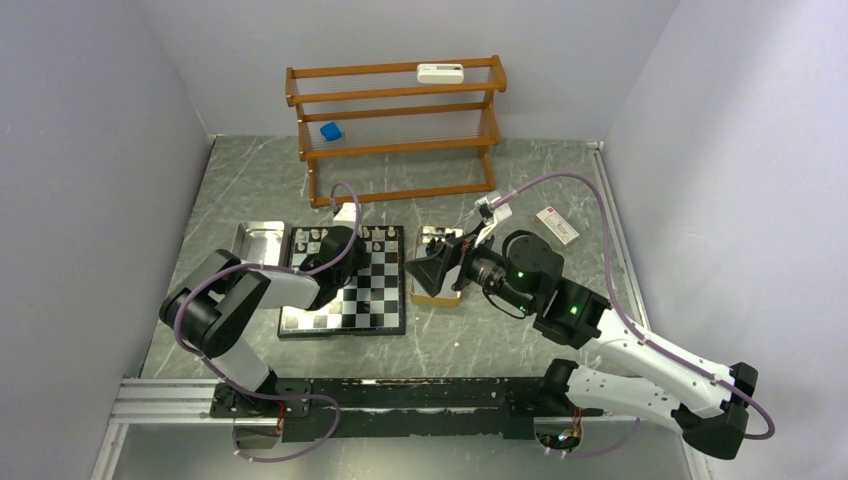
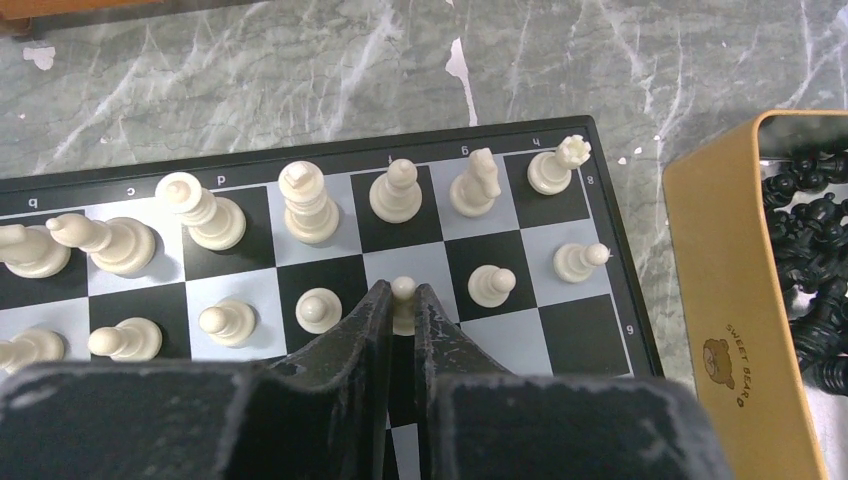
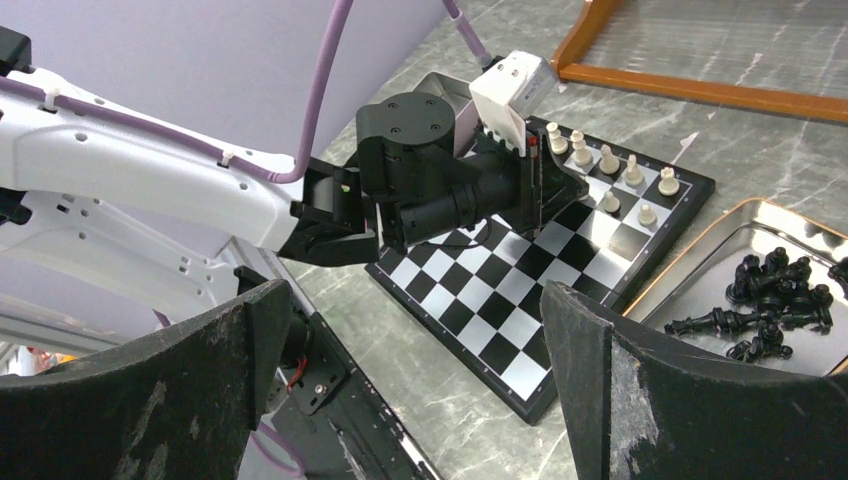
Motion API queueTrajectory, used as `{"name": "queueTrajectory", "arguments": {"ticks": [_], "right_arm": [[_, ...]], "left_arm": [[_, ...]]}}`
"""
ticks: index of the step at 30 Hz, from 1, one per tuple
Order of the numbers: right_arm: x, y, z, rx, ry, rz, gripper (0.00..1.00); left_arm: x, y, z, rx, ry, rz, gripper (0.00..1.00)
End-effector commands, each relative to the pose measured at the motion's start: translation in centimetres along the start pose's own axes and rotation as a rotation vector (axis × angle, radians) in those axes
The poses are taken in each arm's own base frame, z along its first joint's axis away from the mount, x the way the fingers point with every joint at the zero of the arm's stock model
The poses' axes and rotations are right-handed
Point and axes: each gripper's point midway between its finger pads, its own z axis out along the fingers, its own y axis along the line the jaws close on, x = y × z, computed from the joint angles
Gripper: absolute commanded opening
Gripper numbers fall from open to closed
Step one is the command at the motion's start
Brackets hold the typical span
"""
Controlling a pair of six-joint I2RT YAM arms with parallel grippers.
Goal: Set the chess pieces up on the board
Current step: Place the chess piece on the chessboard.
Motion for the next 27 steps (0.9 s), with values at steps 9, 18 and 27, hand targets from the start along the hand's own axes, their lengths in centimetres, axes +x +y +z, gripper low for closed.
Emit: {"name": "queueTrajectory", "arguments": {"ticks": [9, 18, 27], "right_arm": [[-0.38, -0.21, -0.27, 0.010, -0.026, -0.007, 1.00], [-0.43, -0.16, -0.44, 0.010, -0.028, 0.004, 1.00], [-0.45, -0.18, -0.41, 0.013, -0.027, 0.005, 1.00]], "left_arm": [[0.12, -0.36, 0.41, 0.009, -0.007, 0.008, 0.19], [0.02, -0.35, 0.68, 0.006, -0.008, 0.022, 0.17], [0.04, -0.74, 0.84, 0.020, -0.002, 0.025, 0.17]]}}
